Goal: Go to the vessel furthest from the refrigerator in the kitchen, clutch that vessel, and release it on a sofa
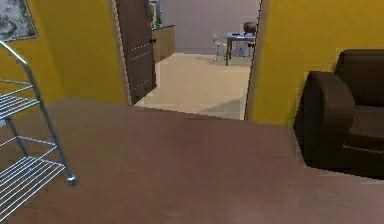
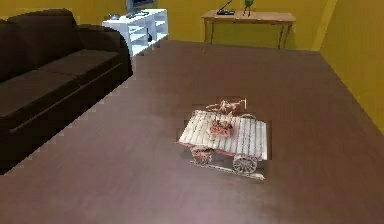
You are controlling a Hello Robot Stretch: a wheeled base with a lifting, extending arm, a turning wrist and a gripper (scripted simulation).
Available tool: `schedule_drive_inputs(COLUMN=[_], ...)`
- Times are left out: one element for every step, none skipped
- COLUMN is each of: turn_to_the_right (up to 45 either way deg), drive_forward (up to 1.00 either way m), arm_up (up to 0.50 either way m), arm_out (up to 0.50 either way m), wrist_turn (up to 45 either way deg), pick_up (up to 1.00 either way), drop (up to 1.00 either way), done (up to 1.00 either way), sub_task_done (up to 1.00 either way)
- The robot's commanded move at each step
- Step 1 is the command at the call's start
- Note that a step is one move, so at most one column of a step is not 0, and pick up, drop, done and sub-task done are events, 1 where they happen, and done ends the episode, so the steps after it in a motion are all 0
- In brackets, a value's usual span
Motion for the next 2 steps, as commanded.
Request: schedule_drive_inputs(turn_to_the_right=[3.0, 0.0], drive_forward=[0.00, 1.00], arm_up=[0.00, 0.00], arm_out=[0.00, 0.00], wrist_turn=[0.0, 0.0], pick_up=[0.00, 0.00], drop=[0.00, 0.00], done=[0.00, 0.00], sub_task_done=[0.00, 0.00])
